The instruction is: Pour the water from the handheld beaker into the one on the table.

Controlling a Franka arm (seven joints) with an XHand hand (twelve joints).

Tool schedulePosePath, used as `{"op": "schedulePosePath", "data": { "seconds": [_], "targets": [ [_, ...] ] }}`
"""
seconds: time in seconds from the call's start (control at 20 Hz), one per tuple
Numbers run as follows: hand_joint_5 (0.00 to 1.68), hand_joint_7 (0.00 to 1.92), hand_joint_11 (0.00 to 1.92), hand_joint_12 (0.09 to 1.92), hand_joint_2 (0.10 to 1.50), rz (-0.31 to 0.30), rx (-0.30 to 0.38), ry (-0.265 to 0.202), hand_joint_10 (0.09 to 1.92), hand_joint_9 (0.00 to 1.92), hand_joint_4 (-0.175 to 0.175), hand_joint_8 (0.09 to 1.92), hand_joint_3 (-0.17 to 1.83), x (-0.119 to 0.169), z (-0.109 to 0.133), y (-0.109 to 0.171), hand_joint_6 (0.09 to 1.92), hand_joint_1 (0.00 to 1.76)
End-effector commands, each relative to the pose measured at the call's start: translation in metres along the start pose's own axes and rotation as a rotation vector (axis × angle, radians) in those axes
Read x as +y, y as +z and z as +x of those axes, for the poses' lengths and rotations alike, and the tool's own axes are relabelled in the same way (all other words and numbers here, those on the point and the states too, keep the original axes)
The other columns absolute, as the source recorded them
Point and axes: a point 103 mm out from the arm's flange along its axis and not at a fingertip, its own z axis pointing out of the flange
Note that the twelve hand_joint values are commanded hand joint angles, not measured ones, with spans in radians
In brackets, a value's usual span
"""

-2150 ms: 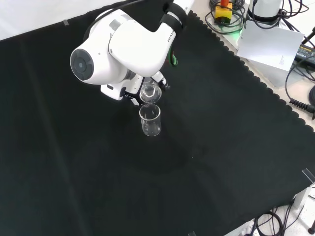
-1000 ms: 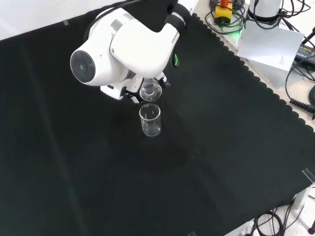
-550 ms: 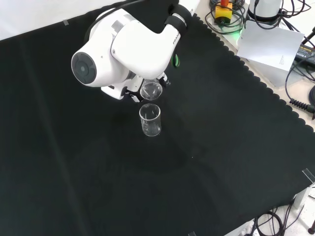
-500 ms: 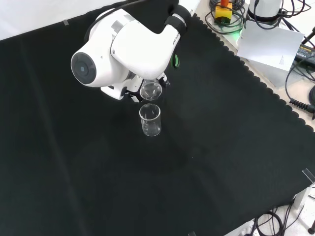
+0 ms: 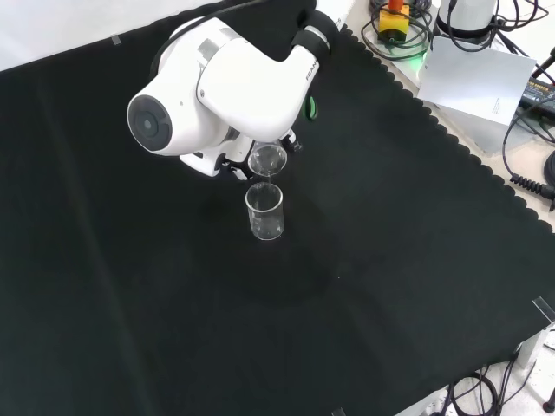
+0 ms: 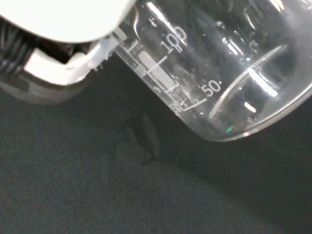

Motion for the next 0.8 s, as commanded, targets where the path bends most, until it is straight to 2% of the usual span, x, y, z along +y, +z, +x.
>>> {"op": "schedulePosePath", "data": {
  "seconds": [0.05, 0.8],
  "targets": [
    [1.26, 1.8, 1.39, 0.69, 0.54, -0.001, -0.006, -0.002, 0.09, 1.84, 0.175, 0.15, 0.91, -0.0005, 0.0019, -0.0015, 0.83, 1.13],
    [1.26, 1.79, 1.39, 0.69, 0.54, 0.013, -0.011, 0.002, 0.09, 1.84, 0.175, 0.15, 0.91, 0.0026, 0.0055, -0.0056, 0.84, 1.13]
  ]
}}
